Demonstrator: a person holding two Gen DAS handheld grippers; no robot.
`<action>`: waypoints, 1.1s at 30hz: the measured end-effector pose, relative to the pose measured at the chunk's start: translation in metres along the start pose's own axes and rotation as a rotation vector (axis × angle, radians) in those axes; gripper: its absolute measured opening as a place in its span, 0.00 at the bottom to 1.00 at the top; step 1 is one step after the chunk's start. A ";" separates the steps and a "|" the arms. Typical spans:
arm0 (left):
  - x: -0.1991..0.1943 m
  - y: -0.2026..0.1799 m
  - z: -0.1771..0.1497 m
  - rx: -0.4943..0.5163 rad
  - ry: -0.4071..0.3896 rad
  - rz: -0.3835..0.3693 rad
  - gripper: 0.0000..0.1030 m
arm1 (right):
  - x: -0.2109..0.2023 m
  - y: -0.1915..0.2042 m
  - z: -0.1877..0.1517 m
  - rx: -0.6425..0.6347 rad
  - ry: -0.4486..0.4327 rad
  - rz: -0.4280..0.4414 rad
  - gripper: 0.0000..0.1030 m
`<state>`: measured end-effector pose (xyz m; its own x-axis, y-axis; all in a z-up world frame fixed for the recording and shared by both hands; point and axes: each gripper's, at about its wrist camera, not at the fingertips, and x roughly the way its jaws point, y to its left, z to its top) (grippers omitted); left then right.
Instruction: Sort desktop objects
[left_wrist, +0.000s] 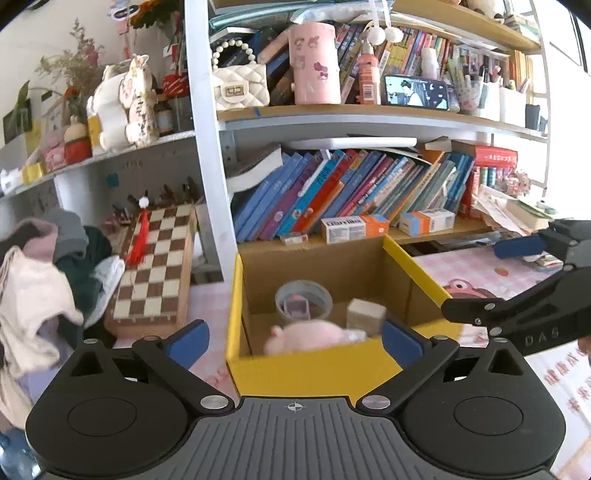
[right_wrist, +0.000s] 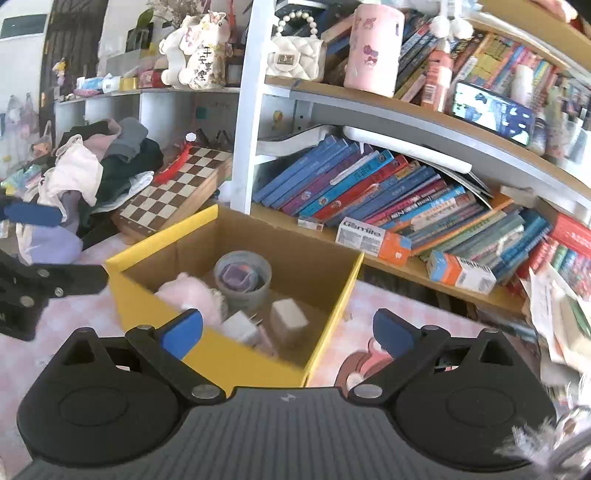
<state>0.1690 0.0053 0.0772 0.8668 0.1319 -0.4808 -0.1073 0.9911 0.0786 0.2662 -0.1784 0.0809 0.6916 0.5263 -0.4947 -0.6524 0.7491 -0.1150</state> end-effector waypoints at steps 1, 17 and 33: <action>-0.005 -0.001 -0.004 -0.002 0.001 -0.004 0.98 | -0.006 0.005 -0.004 0.015 0.002 -0.006 0.99; -0.069 0.005 -0.071 -0.072 0.059 -0.016 1.00 | -0.091 0.072 -0.071 0.221 -0.027 -0.149 1.00; -0.097 -0.002 -0.103 -0.050 0.121 -0.047 1.00 | -0.116 0.104 -0.101 0.273 0.046 -0.196 1.00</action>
<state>0.0349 -0.0074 0.0335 0.8070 0.0835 -0.5847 -0.0950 0.9954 0.0110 0.0866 -0.2025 0.0391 0.7768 0.3477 -0.5251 -0.3973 0.9175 0.0197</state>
